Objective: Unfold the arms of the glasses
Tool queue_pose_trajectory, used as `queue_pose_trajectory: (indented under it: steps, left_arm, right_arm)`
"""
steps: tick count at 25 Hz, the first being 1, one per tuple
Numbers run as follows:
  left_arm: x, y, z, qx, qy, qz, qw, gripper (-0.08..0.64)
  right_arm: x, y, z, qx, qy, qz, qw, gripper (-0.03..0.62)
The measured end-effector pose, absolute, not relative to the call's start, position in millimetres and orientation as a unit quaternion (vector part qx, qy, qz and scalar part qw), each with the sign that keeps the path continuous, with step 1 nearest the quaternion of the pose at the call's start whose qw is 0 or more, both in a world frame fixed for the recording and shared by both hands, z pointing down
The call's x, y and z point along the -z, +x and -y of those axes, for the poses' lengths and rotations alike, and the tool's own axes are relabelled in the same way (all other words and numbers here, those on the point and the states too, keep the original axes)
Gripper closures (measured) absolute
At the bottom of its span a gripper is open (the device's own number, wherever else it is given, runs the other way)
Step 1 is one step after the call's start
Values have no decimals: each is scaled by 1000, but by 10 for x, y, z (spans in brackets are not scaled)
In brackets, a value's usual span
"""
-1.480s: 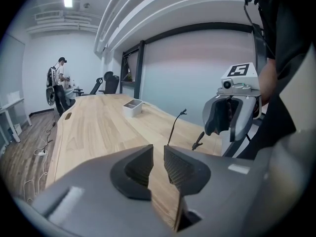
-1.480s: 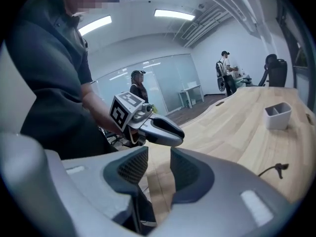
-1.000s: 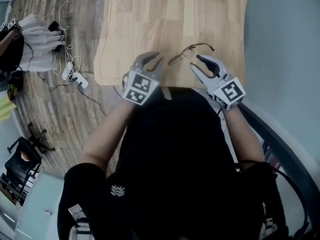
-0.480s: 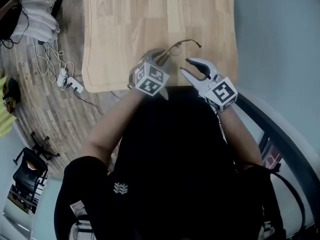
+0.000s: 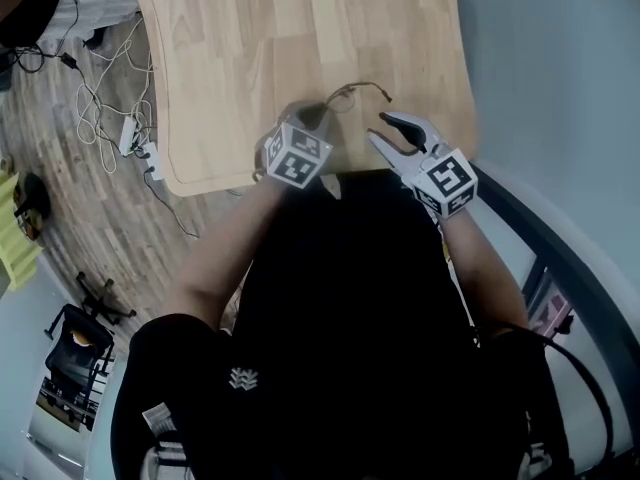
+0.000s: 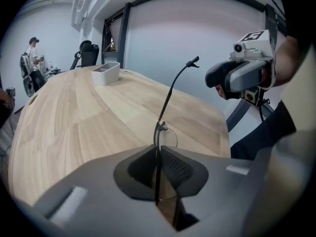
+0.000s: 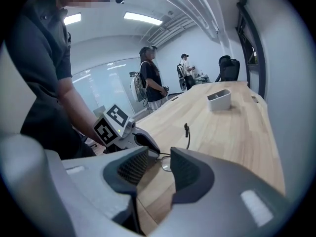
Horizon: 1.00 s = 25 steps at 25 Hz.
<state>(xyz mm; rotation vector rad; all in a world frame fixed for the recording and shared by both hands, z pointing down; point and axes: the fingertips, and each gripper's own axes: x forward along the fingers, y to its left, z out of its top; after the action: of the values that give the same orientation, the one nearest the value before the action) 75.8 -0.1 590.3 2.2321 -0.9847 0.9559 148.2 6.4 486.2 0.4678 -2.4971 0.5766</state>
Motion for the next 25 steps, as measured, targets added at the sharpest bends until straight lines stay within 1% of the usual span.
queue_pose_trajectory:
  steps: [9, 17, 25]
  left_arm:
    - [-5586, 681, -67, -302, 859, 351, 217, 528]
    - [-5485, 579, -112, -278, 871, 349, 207, 532]
    - [-5453, 585, -172, -275, 875, 342, 202, 532]
  right_arm:
    - [-5071, 1263, 142, -259, 179, 911, 267, 460]
    - [-4937, 897, 109, -232, 135, 926, 266, 460]
    - [-4838, 772, 20, -245, 110, 925, 268, 460]
